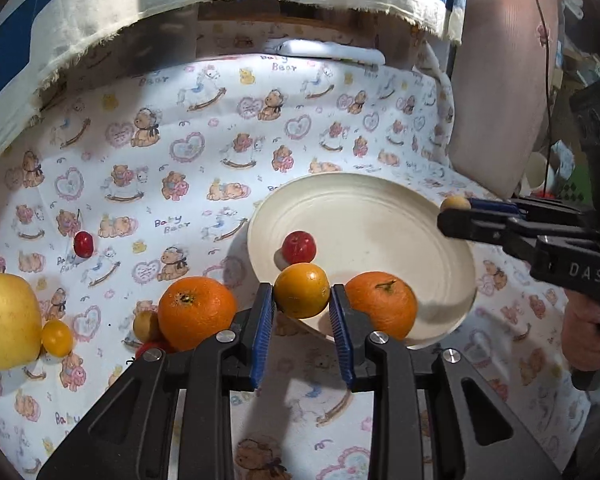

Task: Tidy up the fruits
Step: 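Release the small orange onto the white plate with the left gripper while the right releases the brown fruit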

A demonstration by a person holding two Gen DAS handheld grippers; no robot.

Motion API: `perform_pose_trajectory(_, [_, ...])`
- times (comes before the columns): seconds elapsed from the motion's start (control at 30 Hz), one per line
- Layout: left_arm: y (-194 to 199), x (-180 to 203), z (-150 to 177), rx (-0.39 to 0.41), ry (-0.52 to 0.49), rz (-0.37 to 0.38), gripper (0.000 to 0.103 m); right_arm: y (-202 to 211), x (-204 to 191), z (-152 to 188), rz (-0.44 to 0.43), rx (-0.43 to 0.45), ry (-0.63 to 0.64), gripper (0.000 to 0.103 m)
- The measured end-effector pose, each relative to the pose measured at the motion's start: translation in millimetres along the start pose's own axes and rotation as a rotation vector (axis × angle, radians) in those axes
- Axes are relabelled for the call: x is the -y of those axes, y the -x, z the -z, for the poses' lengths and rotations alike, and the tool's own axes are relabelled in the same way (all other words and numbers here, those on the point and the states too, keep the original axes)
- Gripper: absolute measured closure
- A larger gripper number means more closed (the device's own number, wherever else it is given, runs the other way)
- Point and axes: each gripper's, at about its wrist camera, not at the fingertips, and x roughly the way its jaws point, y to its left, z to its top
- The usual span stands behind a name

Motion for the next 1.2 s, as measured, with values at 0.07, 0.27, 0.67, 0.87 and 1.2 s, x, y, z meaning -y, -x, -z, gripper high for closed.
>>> perform_pose_trajectory(0.07, [-2.4, 1.4, 2.4, -0.01, -0.006, -0.007, 0.076, -8.1, -3.0, 3.0, -0.019, -0.047, 0.006, 0.078])
perform_pose_trajectory(0.27, [-8.0, 6.7, 5.5, -0.02, -0.033, -0.029, 0.076, -19.9, 1.9, 7.8, -0.056, -0.118, -0.028, 0.078])
perform_pose_trajectory(0.67, [-9.4, 4.5, 7.2, -0.027, -0.027, -0.033, 0.076, -33.9, 0.4, 13.2, -0.053, -0.195, -0.012, 0.078])
perform_pose_trajectory(0.87, [-2.5, 5.1, 6.1, -0.002, -0.034, -0.05, 0.076, -36.1, 1.1, 13.5, -0.051, -0.201, -0.01, 0.078])
perform_pose_trajectory(1.2, [8.8, 2.2, 3.0, 0.046, -0.023, -0.08, 0.075, -37.2, 7.6, 13.9, -0.046, -0.219, -0.036, 0.066])
